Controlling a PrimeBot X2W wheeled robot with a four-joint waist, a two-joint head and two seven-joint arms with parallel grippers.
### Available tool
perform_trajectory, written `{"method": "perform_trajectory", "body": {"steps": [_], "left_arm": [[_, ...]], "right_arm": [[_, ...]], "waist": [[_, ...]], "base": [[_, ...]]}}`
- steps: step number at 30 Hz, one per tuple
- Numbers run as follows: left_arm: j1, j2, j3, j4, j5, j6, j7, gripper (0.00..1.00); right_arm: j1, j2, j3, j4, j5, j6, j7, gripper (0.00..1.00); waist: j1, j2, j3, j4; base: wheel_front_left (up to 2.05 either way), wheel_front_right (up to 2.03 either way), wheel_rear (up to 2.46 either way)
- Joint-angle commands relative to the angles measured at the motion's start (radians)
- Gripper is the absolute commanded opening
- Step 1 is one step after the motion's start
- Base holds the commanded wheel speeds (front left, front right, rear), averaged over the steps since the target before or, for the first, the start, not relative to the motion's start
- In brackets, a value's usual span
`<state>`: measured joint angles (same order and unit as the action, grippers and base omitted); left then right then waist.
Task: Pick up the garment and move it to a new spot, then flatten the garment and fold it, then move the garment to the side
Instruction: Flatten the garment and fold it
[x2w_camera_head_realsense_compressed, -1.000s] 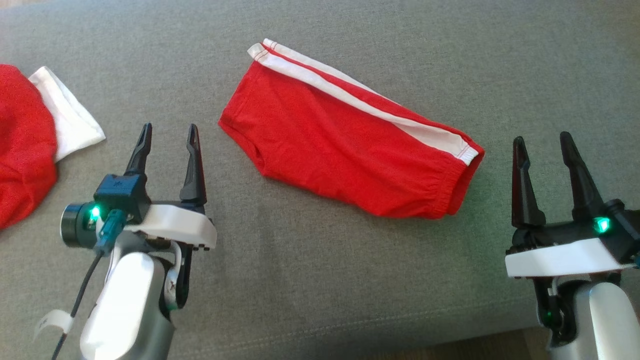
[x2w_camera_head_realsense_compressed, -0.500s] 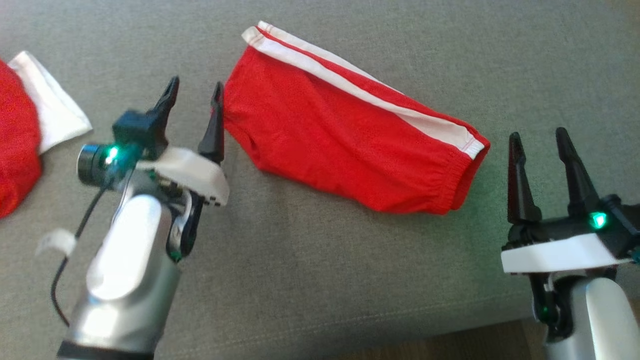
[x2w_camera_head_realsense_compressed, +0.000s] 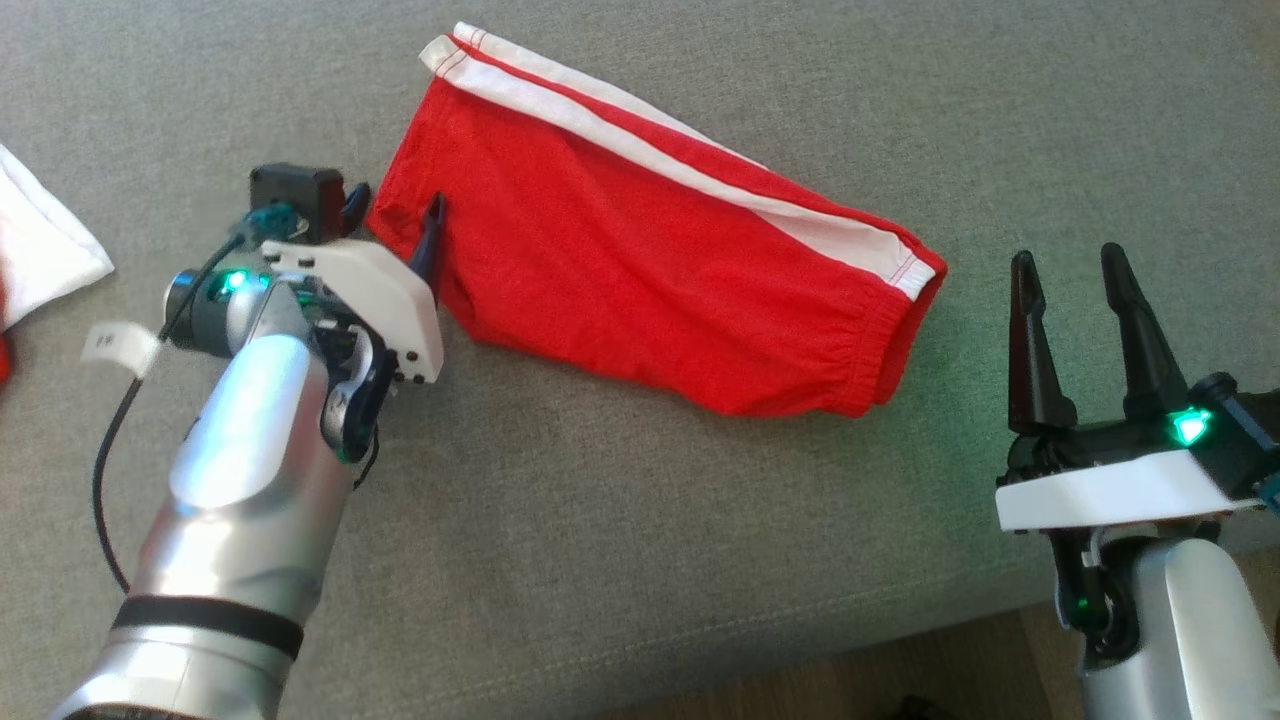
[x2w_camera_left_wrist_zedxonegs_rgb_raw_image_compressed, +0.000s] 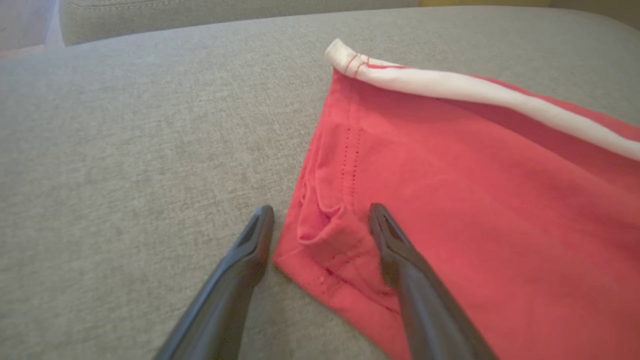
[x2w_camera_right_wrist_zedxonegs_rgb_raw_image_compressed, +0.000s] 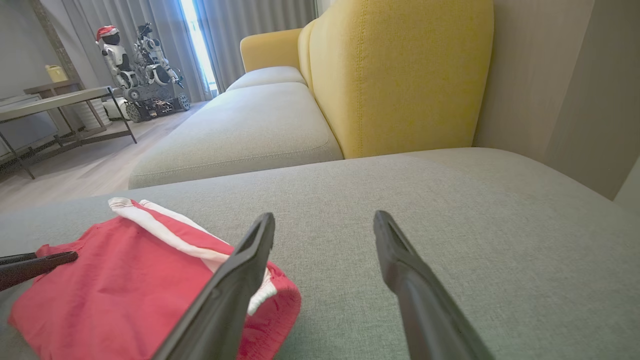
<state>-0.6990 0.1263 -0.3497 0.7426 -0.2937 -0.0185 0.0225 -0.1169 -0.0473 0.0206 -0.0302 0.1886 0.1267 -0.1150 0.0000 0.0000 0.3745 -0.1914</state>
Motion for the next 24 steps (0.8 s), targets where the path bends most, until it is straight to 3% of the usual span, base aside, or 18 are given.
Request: {"method": "perform_trajectory", "body": {"steps": [1,2,5,6,7,17,24], "left_arm": [[-0.044,0.018,0.012,-0.012,-0.005,-0.004,0.017,1.00],[-0.047,0.015,0.008,-0.003,-0.006,-0.006,0.028,0.99],[-0.053,0.009,-0.005,0.017,-0.008,-0.011,0.058,0.38],[-0.052,0.008,-0.008,0.023,-0.010,-0.013,0.069,0.07],[-0.053,0.006,-0.010,0.025,-0.011,-0.013,0.074,0.00],[-0.023,0.005,-0.011,-0.003,-0.022,0.010,0.054,0.00],[0.111,0.004,0.032,-0.121,-0.077,0.049,0.009,0.00]], "right_arm": [[-0.014,-0.003,0.016,-0.027,0.013,0.004,-0.008,1.00],[-0.014,-0.003,0.015,-0.026,0.014,0.004,-0.007,1.00],[-0.013,-0.003,0.013,-0.023,0.016,0.004,-0.008,1.00],[-0.013,-0.003,0.012,-0.023,0.016,0.004,-0.008,1.00],[-0.012,-0.003,0.012,-0.024,0.016,0.004,-0.008,1.00],[0.006,-0.003,0.005,-0.026,0.023,0.004,0.000,1.00],[0.016,-0.003,0.015,-0.034,0.027,0.004,0.026,1.00]], "waist": [[0.0000,0.0000,-0.002,0.002],[0.0000,0.0000,-0.003,0.003],[0.0000,0.0000,-0.008,0.005],[0.0000,0.0000,-0.011,0.005],[0.0000,0.0000,-0.013,0.006],[0.0000,0.0000,-0.043,0.023],[0.0000,0.0000,-0.061,0.068]], "base": [[0.00,0.00,0.00],[0.00,0.00,0.00],[0.00,0.00,0.00],[0.00,0.00,0.00],[0.00,0.00,0.00],[0.00,0.00,0.00],[0.00,0.00,0.00]]}}
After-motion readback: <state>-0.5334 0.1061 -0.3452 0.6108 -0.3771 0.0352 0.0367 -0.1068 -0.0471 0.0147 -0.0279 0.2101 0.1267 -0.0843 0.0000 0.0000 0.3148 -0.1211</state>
